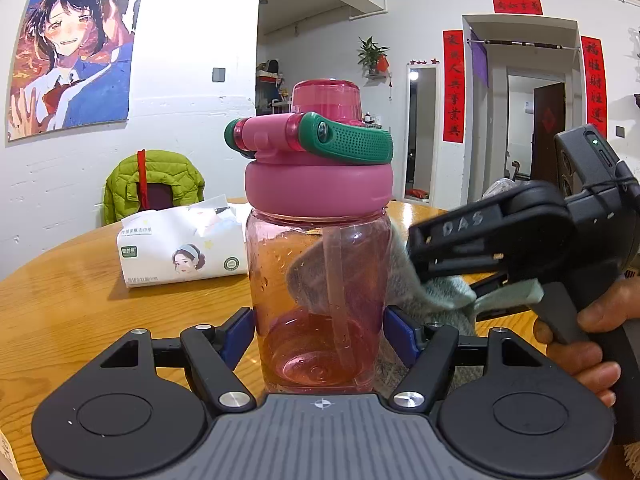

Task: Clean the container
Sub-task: 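Hold the bottle raised with the left tool while the right tool scrubs its side with the towel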

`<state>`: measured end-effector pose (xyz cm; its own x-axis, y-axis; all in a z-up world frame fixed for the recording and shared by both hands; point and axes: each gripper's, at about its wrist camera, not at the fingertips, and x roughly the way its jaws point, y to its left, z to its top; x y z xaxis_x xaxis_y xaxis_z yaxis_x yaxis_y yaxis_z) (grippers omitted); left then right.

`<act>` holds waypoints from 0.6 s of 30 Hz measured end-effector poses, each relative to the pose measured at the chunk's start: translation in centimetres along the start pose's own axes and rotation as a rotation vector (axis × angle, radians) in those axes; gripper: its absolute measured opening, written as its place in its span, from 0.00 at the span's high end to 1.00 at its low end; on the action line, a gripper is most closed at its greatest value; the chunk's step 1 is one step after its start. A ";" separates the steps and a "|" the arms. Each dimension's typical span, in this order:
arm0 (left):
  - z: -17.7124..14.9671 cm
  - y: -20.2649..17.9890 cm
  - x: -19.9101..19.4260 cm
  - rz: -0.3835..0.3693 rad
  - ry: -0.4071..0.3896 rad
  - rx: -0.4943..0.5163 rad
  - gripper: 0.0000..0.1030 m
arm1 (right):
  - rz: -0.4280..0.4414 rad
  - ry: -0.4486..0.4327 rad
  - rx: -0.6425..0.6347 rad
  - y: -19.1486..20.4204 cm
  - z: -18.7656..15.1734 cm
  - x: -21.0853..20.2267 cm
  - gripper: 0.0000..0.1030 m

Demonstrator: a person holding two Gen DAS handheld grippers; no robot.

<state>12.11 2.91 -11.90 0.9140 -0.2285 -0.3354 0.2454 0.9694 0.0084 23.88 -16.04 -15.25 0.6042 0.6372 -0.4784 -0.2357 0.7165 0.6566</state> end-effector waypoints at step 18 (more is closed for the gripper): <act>-0.2 -0.4 -0.1 0.007 0.002 0.017 0.34 | 0.227 -0.134 0.079 -0.9 0.9 -2.8 0.56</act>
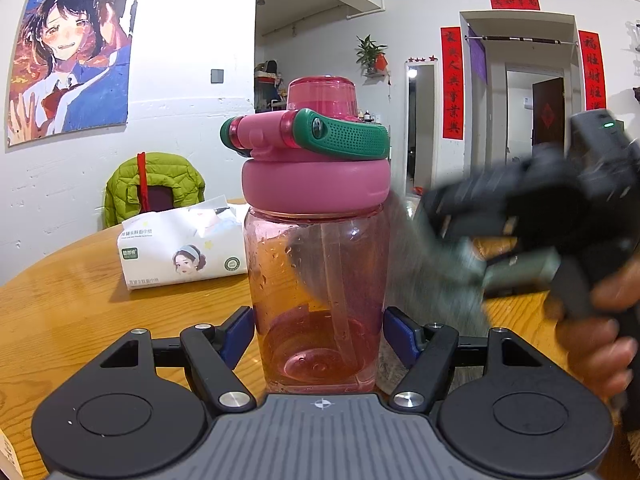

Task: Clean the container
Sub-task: 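Hold the bottle raised with the left tool while the right tool scrubs its side with the towel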

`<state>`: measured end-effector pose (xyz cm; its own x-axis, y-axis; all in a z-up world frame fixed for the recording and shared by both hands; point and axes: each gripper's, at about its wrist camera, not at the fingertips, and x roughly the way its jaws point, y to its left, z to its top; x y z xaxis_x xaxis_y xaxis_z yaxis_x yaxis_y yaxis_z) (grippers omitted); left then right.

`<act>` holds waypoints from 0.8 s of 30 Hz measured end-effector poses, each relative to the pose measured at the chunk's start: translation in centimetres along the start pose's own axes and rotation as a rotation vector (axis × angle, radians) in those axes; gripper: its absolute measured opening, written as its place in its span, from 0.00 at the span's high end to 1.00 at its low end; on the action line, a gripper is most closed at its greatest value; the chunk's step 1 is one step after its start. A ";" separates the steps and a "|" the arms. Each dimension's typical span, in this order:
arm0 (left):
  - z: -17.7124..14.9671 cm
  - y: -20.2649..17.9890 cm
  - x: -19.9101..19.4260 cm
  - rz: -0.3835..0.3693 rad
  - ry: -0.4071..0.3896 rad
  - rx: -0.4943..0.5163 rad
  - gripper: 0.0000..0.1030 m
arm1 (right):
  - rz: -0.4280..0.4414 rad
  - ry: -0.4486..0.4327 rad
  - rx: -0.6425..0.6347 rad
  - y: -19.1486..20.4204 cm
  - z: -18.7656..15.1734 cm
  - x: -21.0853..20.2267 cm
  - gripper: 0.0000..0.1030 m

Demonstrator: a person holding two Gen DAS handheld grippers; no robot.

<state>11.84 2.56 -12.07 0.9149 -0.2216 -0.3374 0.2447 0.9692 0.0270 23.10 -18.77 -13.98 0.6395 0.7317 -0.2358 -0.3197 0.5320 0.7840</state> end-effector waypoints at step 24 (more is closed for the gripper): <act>-0.1 -2.8 -1.6 0.058 -0.014 0.028 0.20 | -0.044 0.062 0.127 -2.3 -0.1 3.7 0.54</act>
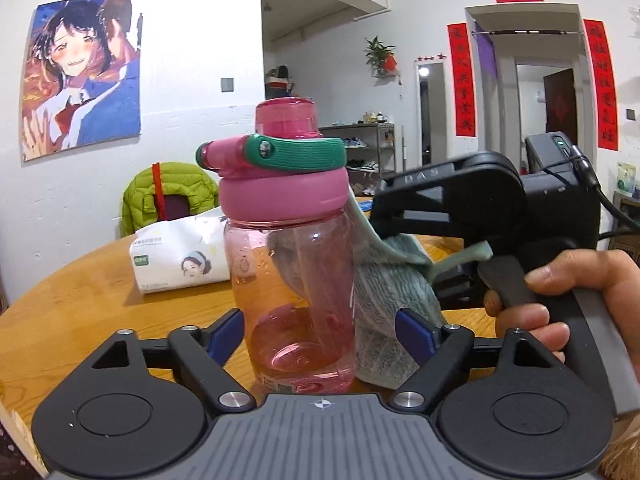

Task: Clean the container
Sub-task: 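Hold the bottle raised with the left tool while the right tool scrubs its side with the towel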

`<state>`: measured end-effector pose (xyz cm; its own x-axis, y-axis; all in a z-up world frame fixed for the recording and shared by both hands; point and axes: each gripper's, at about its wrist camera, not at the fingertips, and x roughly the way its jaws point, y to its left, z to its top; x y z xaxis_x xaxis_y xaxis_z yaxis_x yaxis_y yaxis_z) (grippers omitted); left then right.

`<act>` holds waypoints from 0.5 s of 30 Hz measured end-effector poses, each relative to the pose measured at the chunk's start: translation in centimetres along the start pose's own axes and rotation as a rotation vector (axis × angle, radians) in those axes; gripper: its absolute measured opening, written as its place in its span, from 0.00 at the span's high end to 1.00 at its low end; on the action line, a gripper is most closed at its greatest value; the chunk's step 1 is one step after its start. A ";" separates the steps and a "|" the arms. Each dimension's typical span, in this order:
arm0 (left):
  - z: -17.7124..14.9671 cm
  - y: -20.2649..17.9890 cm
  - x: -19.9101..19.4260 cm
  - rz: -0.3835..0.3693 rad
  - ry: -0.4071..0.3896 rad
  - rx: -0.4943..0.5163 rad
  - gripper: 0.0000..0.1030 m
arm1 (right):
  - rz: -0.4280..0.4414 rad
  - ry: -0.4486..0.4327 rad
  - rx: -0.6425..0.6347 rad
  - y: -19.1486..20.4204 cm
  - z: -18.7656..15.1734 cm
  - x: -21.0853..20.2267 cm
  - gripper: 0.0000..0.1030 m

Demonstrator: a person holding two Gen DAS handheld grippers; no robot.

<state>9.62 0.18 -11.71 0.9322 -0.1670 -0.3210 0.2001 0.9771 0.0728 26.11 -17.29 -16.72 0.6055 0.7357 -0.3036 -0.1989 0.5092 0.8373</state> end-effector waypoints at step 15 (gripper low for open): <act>0.2 2.3 1.4 -0.044 -0.017 -0.023 0.34 | -0.076 0.034 -0.060 0.6 -0.2 -1.2 0.54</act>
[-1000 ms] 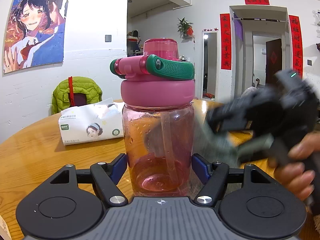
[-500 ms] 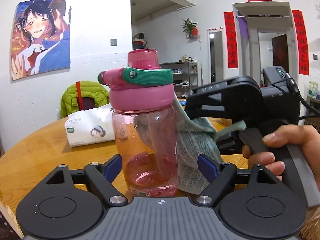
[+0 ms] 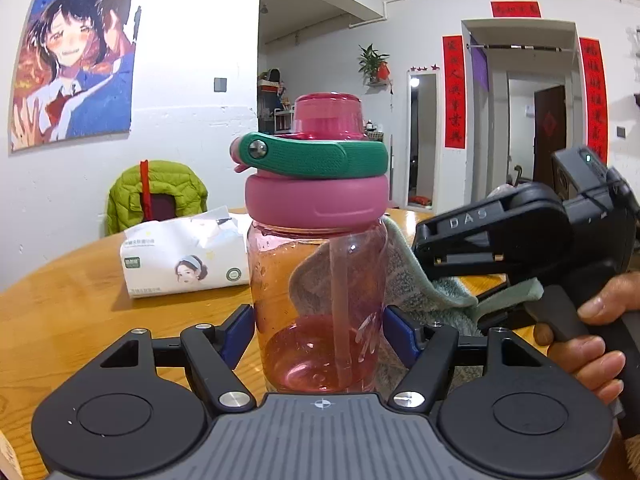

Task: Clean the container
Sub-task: 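Hold the bottle raised with the left tool while the right tool scrubs its side with the towel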

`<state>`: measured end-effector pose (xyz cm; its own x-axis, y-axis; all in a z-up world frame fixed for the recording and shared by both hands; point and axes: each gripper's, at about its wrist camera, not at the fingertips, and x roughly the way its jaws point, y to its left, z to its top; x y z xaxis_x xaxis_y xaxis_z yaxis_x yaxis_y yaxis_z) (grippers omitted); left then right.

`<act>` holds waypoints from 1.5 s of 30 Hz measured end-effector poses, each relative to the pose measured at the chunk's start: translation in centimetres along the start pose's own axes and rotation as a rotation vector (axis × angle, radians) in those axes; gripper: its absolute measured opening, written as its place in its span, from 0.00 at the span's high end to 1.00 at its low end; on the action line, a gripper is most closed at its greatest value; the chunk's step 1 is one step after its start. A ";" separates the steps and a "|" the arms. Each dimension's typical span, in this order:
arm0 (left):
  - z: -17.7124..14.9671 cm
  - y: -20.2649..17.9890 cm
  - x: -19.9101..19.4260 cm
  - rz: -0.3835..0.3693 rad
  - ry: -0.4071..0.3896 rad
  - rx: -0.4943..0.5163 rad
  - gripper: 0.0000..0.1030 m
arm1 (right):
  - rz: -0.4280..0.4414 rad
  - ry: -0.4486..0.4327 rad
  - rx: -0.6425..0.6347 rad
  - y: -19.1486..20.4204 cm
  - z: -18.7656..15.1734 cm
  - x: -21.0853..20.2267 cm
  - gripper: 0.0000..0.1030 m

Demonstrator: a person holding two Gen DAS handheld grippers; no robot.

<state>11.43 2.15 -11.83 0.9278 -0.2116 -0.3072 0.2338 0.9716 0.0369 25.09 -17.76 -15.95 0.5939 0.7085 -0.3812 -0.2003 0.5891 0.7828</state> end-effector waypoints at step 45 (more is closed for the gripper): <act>-0.1 -0.4 -0.2 -0.008 -0.001 0.025 0.34 | 0.073 -0.061 -0.013 0.1 -0.2 -0.8 0.58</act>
<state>11.10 1.86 -11.86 0.9260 -0.2198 -0.3068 0.2487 0.9668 0.0580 24.42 -18.23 -15.67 0.6232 0.7254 -0.2923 -0.2552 0.5419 0.8008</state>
